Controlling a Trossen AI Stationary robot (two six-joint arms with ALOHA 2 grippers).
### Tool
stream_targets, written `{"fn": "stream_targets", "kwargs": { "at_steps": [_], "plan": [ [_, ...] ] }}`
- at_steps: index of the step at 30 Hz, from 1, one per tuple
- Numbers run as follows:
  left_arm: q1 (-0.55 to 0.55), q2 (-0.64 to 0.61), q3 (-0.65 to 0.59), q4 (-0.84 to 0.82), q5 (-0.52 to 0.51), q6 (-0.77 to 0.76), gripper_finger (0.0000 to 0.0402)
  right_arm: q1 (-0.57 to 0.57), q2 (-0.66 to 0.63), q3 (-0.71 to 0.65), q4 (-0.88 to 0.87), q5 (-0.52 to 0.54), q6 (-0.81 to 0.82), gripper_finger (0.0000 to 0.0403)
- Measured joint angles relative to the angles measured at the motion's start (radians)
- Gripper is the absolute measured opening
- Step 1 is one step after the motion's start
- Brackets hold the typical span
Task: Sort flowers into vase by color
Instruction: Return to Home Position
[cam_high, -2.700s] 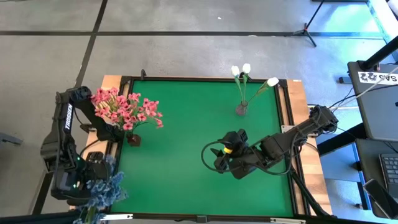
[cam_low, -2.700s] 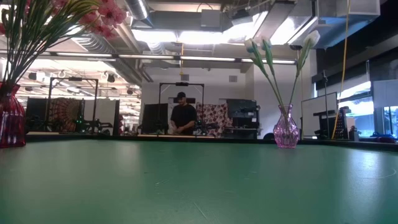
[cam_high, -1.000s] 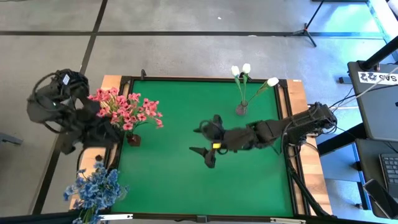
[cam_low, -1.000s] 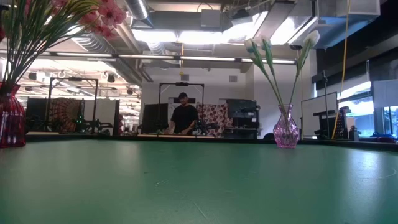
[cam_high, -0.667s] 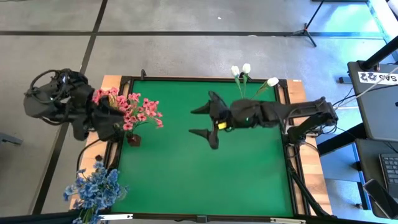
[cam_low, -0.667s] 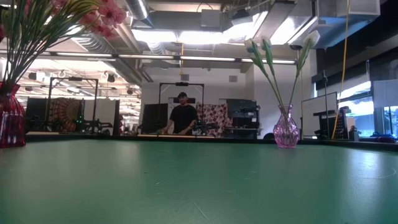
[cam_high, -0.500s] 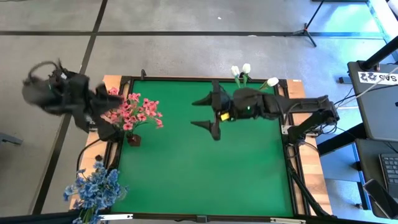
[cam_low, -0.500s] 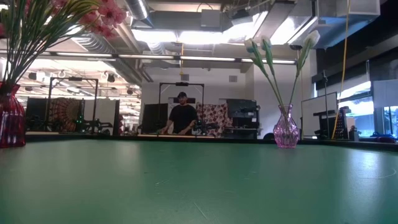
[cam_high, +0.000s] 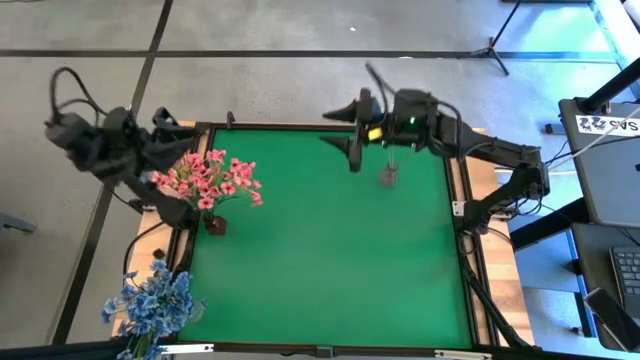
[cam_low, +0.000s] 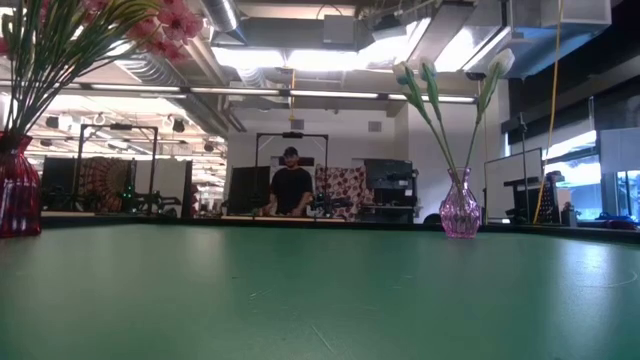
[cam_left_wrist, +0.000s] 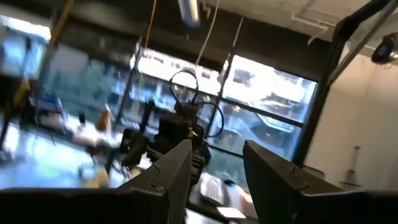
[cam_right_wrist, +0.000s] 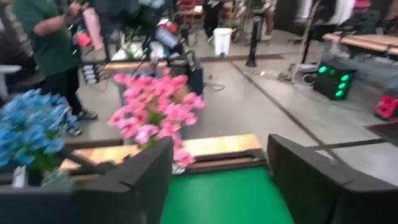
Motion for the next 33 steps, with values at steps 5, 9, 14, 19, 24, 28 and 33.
{"fn": "stream_targets", "kwargs": {
  "at_steps": [5,9,14,19,24,28,33],
  "plan": [
    [0.169,-0.013,-0.144,0.189,0.21,0.061,0.0141,-0.097,-0.014,0.0,-0.01,-0.02,0.031,0.0203],
    [0.289,-0.046,-0.18,0.221,0.347,0.061,0.0141,-0.136,-0.041,0.0,-0.043,-0.019,0.047,0.0168],
    [0.339,-0.142,-0.182,0.234,0.695,0.181,0.0141,-0.136,-0.097,-0.001,-0.159,0.047,0.013,0.014],
    [0.339,-0.223,-0.341,0.415,0.766,0.196,0.0141,-0.162,-0.177,0.0,-0.2,0.073,-0.066,0.0127],
    [0.339,-0.307,-0.567,0.706,0.827,0.202,0.0141,-0.247,-0.267,0.0,-0.301,-0.02,-0.078,0.0122],
    [0.339,-0.429,-0.664,0.624,1.11,0.156,0.0141,-0.307,-0.34,0.0,-0.366,-0.138,-0.079,0.0122],
    [0.339,-0.555,-0.746,0.474,1.346,0.109,0.0141,-0.324,-0.438,-0.05,-0.399,-0.187,-0.07,0.0122]
  ]
}}
